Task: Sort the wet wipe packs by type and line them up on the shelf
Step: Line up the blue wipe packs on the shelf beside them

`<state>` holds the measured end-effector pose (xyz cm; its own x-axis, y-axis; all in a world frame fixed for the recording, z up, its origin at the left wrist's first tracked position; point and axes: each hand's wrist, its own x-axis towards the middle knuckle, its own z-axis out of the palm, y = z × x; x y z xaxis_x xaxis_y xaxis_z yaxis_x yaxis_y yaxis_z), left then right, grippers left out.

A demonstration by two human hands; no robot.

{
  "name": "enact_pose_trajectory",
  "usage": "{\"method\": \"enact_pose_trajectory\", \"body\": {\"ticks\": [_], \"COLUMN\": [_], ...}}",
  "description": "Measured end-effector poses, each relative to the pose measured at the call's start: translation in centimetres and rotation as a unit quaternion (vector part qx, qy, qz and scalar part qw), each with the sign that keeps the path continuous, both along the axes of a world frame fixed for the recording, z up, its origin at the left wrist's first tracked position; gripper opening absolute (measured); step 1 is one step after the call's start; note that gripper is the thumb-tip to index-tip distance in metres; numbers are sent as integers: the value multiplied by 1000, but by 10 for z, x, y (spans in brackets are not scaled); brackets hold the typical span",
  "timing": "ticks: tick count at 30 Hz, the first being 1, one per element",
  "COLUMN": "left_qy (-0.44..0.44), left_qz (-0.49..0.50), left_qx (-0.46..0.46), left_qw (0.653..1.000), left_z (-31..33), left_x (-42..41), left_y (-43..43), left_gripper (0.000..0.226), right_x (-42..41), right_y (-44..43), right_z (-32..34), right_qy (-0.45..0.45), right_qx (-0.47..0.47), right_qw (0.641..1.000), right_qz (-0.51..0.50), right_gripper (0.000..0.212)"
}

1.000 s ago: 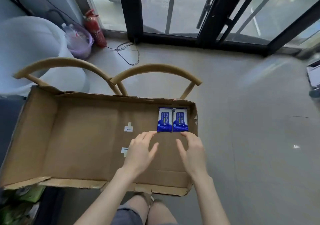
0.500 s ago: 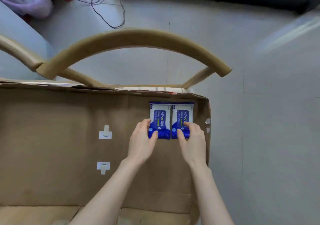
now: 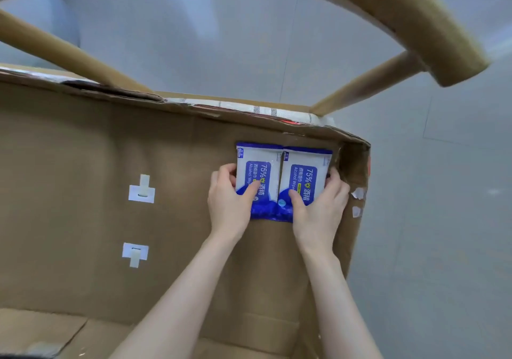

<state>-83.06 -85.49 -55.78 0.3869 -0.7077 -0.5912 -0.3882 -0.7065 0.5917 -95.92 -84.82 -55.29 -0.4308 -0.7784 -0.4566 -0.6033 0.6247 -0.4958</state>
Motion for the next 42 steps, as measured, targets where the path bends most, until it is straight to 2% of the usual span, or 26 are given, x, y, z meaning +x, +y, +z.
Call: {"method": "enact_pose_trajectory", "body": {"ticks": [3,5,11,16,19,23,27,30,33,36,39,42], "left_qy": [32,56,122,177,189,201,204,191,159,135,127,106], "left_qz": [28,73,242,343,375,438,523,546,542,545,550,542], "left_qx": [-12,-25,-49,-105,-140,-179,-222,-252,-284,-301,-316,-339], "left_qw": [999,995,961,916,897,858,797,776,775,771,763,762], "left_z": [7,12,59,134,185,243,288,317,342,365,384,401], "left_x": [1,3,12,42,64,97,136,169,209,254,300,348], "left_y": [2,8,39,81,112,161,221,268,320,378,430,477], "left_gripper": [17,12,15,32,32,27,11,11,6,10,20,37], "right_x": [-5,-7,-3,21,48,92,140,179,224,275,327,386], "right_y": [-5,-6,1,18,30,58,95,125,166,215,258,293], "right_z": [4,8,60,135,188,242,287,316,338,361,382,401], "right_qy": [-60,-100,-225,-356,-415,-439,-437,-436,-427,-441,-479,-494], "right_qx": [-4,-8,8,19,39,83,111,128,132,135,124,95], "right_qw": [998,994,974,932,902,872,845,820,814,803,776,745], "right_qz": [-26,-42,-12,59,111,201,286,348,371,378,392,437], "right_gripper": [59,46,37,34,31,35,47,45,38,32,25,28]}}
